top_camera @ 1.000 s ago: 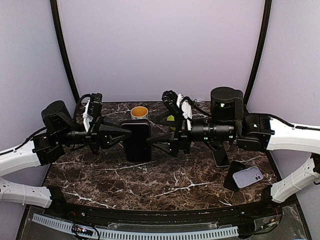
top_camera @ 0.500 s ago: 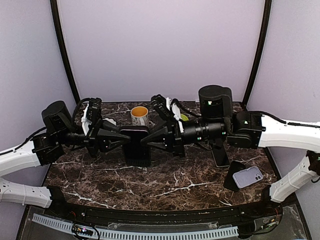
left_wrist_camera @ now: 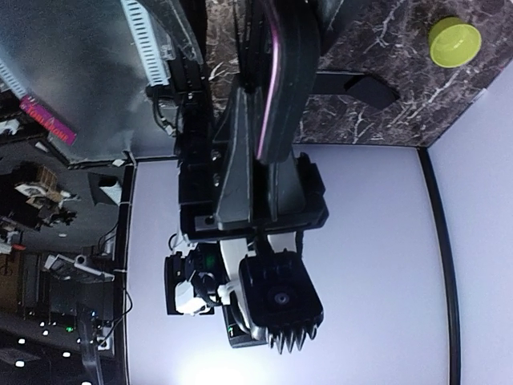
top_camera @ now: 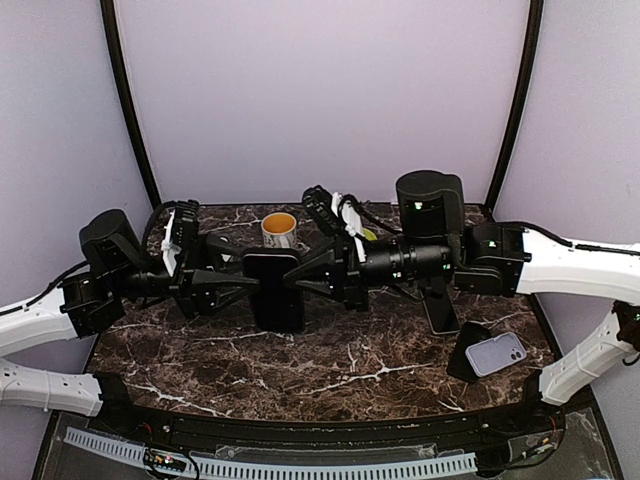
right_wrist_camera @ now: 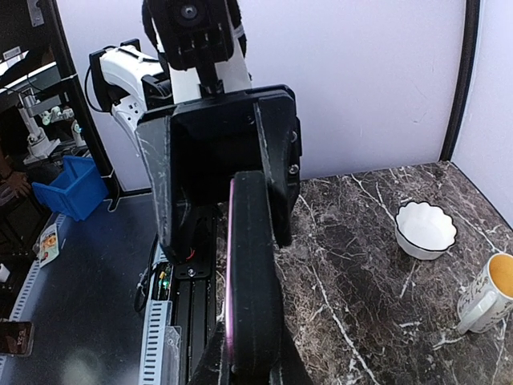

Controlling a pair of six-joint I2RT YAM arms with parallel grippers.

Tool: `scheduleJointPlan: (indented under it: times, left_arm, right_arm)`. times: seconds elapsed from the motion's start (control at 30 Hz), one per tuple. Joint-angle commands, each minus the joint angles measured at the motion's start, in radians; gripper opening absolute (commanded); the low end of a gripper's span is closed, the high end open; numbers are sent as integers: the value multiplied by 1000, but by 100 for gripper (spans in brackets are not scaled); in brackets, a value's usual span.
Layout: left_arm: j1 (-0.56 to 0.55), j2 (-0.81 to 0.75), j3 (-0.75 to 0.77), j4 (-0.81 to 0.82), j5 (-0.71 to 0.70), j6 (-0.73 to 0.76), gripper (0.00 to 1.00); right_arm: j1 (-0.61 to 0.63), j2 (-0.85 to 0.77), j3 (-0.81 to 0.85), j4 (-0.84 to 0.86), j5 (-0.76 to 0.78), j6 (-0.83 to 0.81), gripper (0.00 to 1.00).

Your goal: Put the phone into the phone case

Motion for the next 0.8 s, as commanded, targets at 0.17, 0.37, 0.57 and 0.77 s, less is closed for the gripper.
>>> scheduleJointPlan:
  times: [0.17,0.37,0.57,0.77]
  left_arm:
    - [-34,-20,-59,35,-79,55,11]
    - [-34,-26,-72,56,-84,62,0]
    - [-34,-7,-27,-95,-232,210,0]
    - [-34,1,-22,-128,-269,253,0]
  right_arm:
    - [-4,-46,20,168,-78,23,0]
    - [-8,-60,8,126,-15,9,5]
    - [-6,95,390,-462,147,-205,98]
    - [-6,353,823,-837,95,-349,89]
